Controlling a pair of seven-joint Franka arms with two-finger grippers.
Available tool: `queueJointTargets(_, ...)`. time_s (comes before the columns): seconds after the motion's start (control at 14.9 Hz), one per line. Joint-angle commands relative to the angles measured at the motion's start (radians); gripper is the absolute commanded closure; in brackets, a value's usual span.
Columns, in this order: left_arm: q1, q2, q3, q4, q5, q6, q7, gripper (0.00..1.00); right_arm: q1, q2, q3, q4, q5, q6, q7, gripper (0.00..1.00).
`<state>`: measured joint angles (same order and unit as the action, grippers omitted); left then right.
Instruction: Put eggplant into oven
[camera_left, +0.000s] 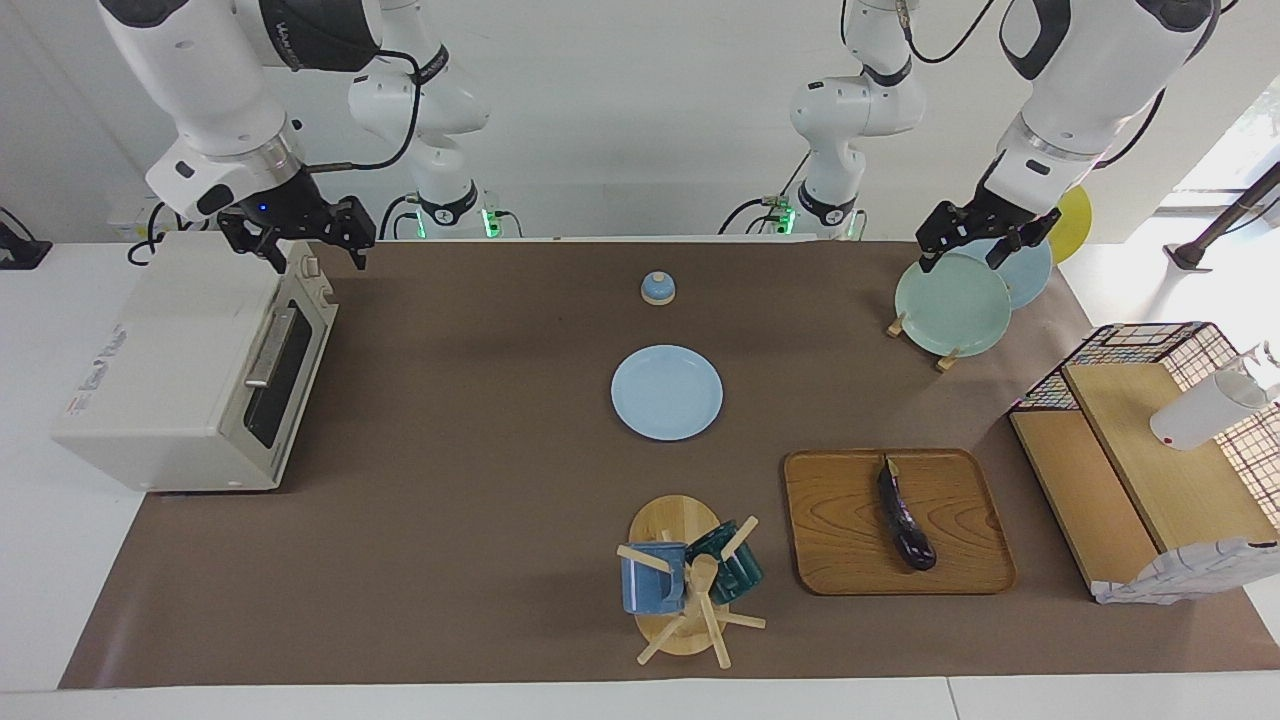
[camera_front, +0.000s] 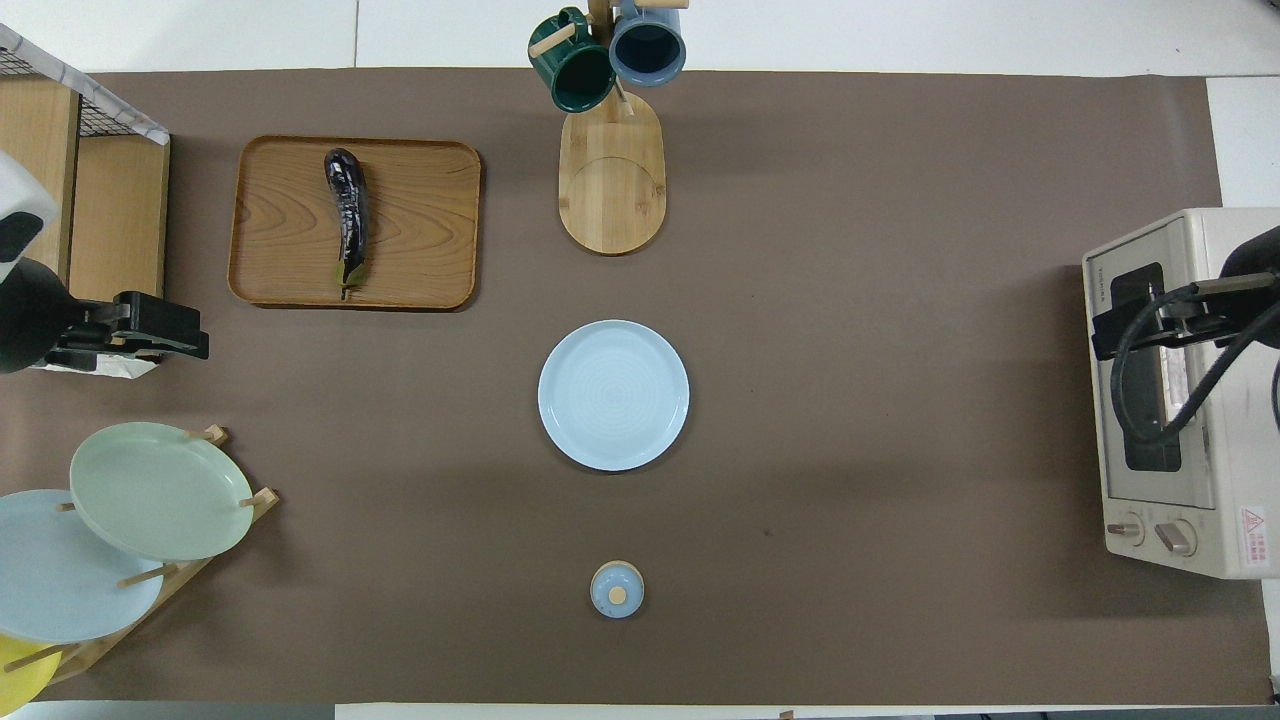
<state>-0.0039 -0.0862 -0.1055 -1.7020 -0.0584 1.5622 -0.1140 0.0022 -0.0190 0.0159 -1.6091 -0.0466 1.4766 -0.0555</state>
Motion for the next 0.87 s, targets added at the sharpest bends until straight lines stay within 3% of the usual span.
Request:
queueJointTargets(0.0,0.019,0.0,-0.016,0.002,0.011,0.01,0.0,0.0,-0.01,-0.01,0.001,-0.002,0.031,0.002,0.002,0.0)
queueJointTargets(0.34,0.019,0.0,-0.016,0.002,0.011,0.012,-0.003,0.0,-0.008,-0.01,0.001,-0.003,0.031,0.002,0.002,0.0)
queueJointTargets(0.74,0.019,0.003,-0.016,-0.013,0.005,0.105,-0.007,0.0,-0.013,-0.019,-0.001,-0.041,0.03,0.06,-0.056,0.0)
queueJointTargets(0.81,0.019,0.009,-0.016,-0.012,0.003,0.116,-0.006,0.0,-0.013,-0.035,-0.001,-0.076,0.03,0.1,-0.108,0.27)
